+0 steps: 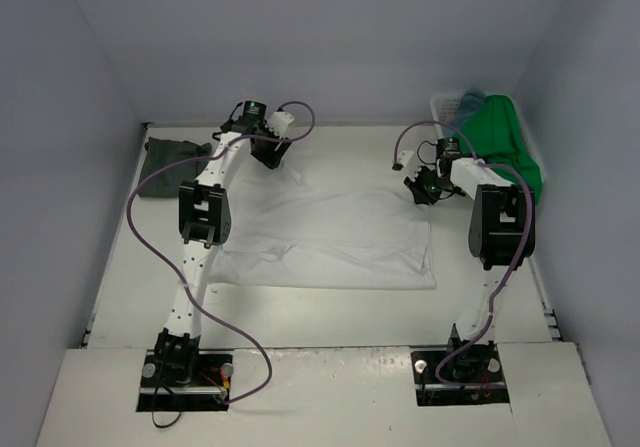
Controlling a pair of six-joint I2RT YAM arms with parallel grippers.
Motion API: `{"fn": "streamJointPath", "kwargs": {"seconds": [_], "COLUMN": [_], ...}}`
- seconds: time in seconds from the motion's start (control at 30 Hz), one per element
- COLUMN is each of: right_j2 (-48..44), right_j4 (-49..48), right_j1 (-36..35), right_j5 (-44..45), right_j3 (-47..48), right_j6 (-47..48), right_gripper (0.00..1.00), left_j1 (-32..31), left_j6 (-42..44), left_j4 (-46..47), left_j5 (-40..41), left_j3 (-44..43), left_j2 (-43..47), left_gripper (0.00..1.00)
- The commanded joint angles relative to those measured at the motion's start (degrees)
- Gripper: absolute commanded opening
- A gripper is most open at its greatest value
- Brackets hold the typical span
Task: Fold and stack the t-shirts
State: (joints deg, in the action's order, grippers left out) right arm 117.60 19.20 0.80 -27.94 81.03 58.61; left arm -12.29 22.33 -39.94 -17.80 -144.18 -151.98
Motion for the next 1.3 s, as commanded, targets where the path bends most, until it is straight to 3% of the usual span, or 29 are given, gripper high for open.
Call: {"fn": "streamJointPath", "kwargs": {"seconds": [0.0, 0.47, 0.53, 0.6, 0.63, 0.9, 1.1, 1.27], "right_j2": [-0.44, -1.23, -1.15, -1.06, -1.06, -1.76, -2.64, -3.96], "right_j4": [6.46, 6.37, 6.37, 6.37, 6.37, 6.20, 4.18, 2.34], "right_j1": [0.43, 0.34, 0.34, 0.26, 0.17, -0.01, -0.01, -0.01], "right_j5": [-0.36, -1.32, -1.50, -1.76, -1.76, -1.24, 0.43, 2.36], "right_j3": [-2.64, -3.43, -3.25, -3.25, -3.34, -4.13, -2.90, -3.42], "right_j6": [-0.34, -0.07, -0.16, -0.16, -0.25, -0.42, -4.46, -6.31], "right_gripper": [0.00, 0.01, 0.01, 0.00, 0.00, 0.00, 0.00, 0.00], "left_j1": [0.60, 1.04, 1.04, 1.04, 1.13, 1.66, 2.27, 2.36], "left_j6": [1.31, 4.30, 4.65, 4.22, 4.13, 1.94, -2.28, -3.61], "left_j4": [-3.30, -11.56, -12.35, -12.00, -11.13, -7.44, 1.34, 3.38], "left_j5": [-2.32, -11.81, -11.99, -11.03, -10.76, -6.37, -3.03, -2.85], "left_j3": [-2.16, -3.04, -3.13, -2.52, -2.08, 0.47, 8.99, 14.89], "left_j2": [1.07, -2.62, -2.88, -2.79, -2.62, 0.80, 8.61, 13.98], "left_gripper": [0.60, 0.57, 0.41, 0.08, 0.05, 0.04, 0.04, 0.04]}}
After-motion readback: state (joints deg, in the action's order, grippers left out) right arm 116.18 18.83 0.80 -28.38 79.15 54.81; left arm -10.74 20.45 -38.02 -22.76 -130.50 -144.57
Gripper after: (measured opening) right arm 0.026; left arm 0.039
